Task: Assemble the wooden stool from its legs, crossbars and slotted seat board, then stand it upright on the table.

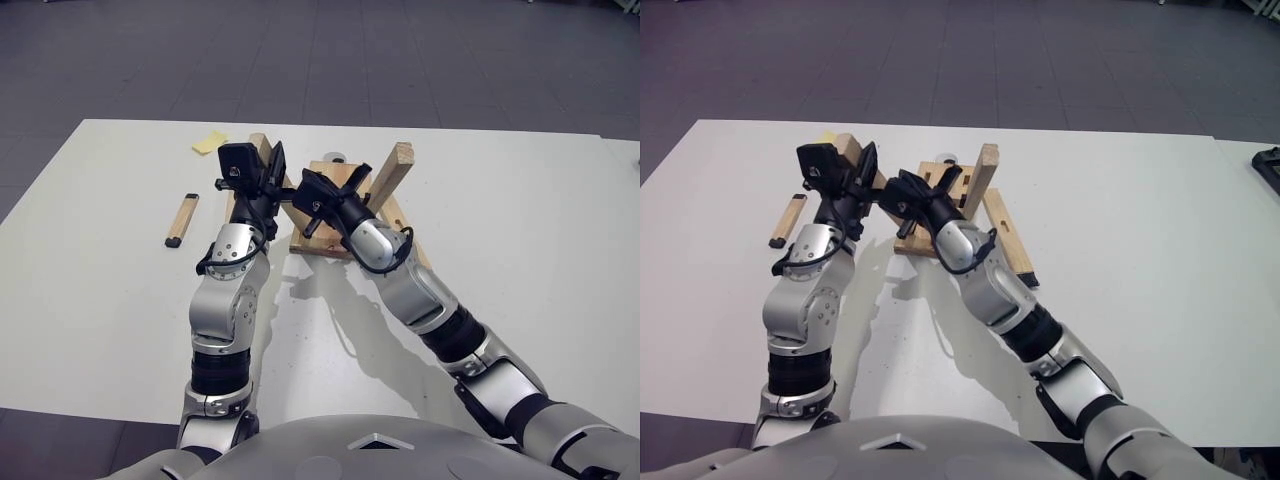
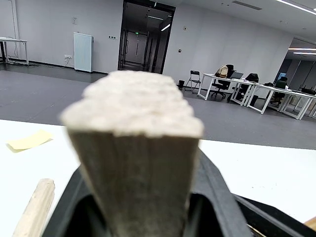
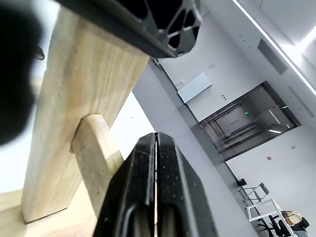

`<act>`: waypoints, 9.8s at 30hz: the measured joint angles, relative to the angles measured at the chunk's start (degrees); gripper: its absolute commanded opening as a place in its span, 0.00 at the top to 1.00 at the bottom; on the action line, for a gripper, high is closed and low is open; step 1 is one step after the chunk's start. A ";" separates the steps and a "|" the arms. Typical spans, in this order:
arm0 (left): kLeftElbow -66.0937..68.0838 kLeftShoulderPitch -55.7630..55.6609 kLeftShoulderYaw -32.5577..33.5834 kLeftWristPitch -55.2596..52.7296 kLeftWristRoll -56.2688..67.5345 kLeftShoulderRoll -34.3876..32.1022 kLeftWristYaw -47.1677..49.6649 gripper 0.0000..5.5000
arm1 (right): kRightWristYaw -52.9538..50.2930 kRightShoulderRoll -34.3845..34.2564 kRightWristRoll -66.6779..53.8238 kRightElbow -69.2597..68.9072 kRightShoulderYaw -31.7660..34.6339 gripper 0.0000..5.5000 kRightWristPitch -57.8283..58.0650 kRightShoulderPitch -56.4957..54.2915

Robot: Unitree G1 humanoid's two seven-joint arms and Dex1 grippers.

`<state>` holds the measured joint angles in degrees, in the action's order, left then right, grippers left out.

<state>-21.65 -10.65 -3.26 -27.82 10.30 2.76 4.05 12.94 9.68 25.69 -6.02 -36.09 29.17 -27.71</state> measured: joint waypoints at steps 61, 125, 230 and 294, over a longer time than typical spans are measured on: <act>4.75 -0.68 0.13 0.25 0.09 -0.26 -3.07 0.34 | -25.39 4.78 6.79 -3.16 40.65 0.37 -15.96 5.43; 7.40 -23.41 14.46 -0.26 13.42 -7.27 -0.44 0.02 | -28.83 1.29 0.82 1.40 43.18 0.02 -3.76 11.74; 10.82 -3.91 -4.54 2.43 -14.61 -1.08 -3.33 0.02 | -16.66 4.35 1.18 -13.60 35.59 0.02 -5.70 15.62; 13.74 -12.25 5.84 2.28 -7.39 -2.75 1.77 0.02 | 56.74 32.26 -61.20 -7.63 35.40 0.69 -8.46 7.32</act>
<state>-7.91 -22.89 2.57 -25.54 2.91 0.01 5.82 69.67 41.93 -35.51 -13.65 -0.69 20.71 -20.39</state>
